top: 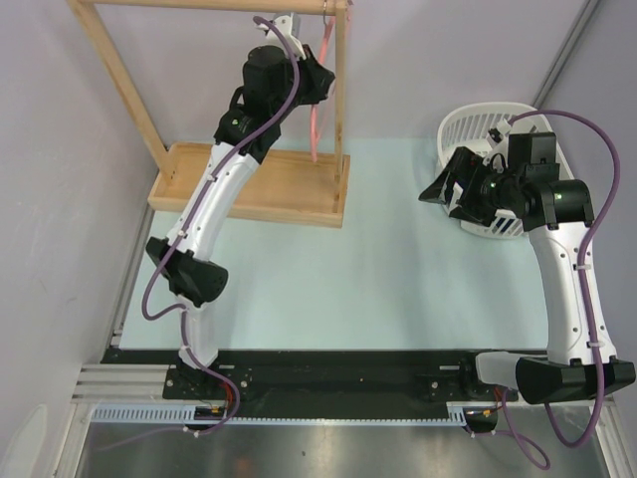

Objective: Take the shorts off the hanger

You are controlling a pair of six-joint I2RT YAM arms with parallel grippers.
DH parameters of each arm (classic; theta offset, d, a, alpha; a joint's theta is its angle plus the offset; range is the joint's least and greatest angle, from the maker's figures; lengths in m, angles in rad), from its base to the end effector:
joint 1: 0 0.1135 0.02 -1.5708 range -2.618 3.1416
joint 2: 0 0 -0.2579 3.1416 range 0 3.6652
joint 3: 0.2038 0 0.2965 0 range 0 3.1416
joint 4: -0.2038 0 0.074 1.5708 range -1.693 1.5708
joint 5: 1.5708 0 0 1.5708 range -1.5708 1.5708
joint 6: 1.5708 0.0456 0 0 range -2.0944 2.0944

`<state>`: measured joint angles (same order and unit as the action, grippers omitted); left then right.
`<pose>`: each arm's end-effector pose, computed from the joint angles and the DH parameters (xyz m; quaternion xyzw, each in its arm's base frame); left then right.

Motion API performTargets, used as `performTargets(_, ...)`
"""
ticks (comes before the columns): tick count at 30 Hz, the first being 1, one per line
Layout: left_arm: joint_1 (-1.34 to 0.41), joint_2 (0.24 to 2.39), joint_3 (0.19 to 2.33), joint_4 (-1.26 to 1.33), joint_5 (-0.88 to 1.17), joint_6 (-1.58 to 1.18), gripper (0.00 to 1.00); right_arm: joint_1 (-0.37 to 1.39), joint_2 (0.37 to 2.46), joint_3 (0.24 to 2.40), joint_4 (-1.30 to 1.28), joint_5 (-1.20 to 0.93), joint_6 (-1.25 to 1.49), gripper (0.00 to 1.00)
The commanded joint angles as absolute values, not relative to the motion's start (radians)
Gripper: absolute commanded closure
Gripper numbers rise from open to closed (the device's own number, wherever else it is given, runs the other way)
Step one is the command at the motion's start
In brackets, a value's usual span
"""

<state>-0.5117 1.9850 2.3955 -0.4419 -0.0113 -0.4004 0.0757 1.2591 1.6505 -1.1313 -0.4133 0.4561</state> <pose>0.4237 -0.2373 0.5167 0.0360 0.7172 -0.3028 0.6266 0.2698 0.0388 0.4472 0.0880 0.8950 0.2849 0.3318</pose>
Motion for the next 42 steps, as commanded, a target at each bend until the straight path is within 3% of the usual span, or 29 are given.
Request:
performTargets(1, -0.514, 2.0, 2.456, -0.356, 0.054, -0.43, 1.0, 0.069, 1.261, 1.69, -1.131, -0.4, 0.434, 0.07)
performTargets(11, -0.512, 1.993, 2.448, -0.383, 0.058, -0.402, 0.99, 0.06, 1.264, 1.689, -1.128, -0.405, 0.443, 0.07)
performTargets(12, -0.511, 1.988, 2.445, -0.387, 0.048, -0.402, 0.88, 0.06, 1.262, 1.689, -1.127, -0.406, 0.443, 0.07)
performTargets(14, -0.508, 1.968, 2.433, -0.393, 0.044, -0.4, 0.76, 0.06, 1.262, 1.687, -1.127, -0.41, 0.446, 0.07)
performTargets(15, -0.506, 1.959, 2.431, -0.396, 0.043, -0.402, 0.63, 0.06, 1.261, 1.687, -1.127, -0.413, 0.448, 0.07)
performTargets(20, -0.502, 1.878, 2.404, -0.426, -0.018, -0.367, 0.33, 0.067, 1.266, 1.686, -1.126, -0.426, 0.454, 0.06)
performTargets(21, -0.503, 1.835, 2.393, -0.449, -0.041, -0.359, 0.2, 0.08, 1.267, 1.687, -1.127, -0.426, 0.456, 0.06)
performTargets(22, -0.502, 1.807, 2.381, -0.459, -0.06, -0.35, 0.16, 0.089, 1.27, 1.689, -1.126, -0.423, 0.456, 0.06)
performTargets(28, -0.499, 1.501, 2.117, -0.414, -0.081, -0.324, 0.11, 0.191, 1.285, 1.692, -1.105, -0.413, 0.465, 0.06)
performTargets(34, -0.526, 1.183, 1.628, -0.269, 0.112, -0.53, 0.1, 0.355, 1.282, 1.646, -1.046, -0.347, 0.497, 0.05)
performTargets(38, -0.621, 0.946, 1.244, -0.194, 0.078, -0.644, 0.05, 0.509, 1.2, 1.478, -0.895, -0.256, 0.532, 0.01)
performTargets(42, -0.681, 0.82, 1.027, -0.163, 0.1, -0.745, 0.05, 0.569, 1.122, 1.324, -0.799, -0.224, 0.593, 0.0)
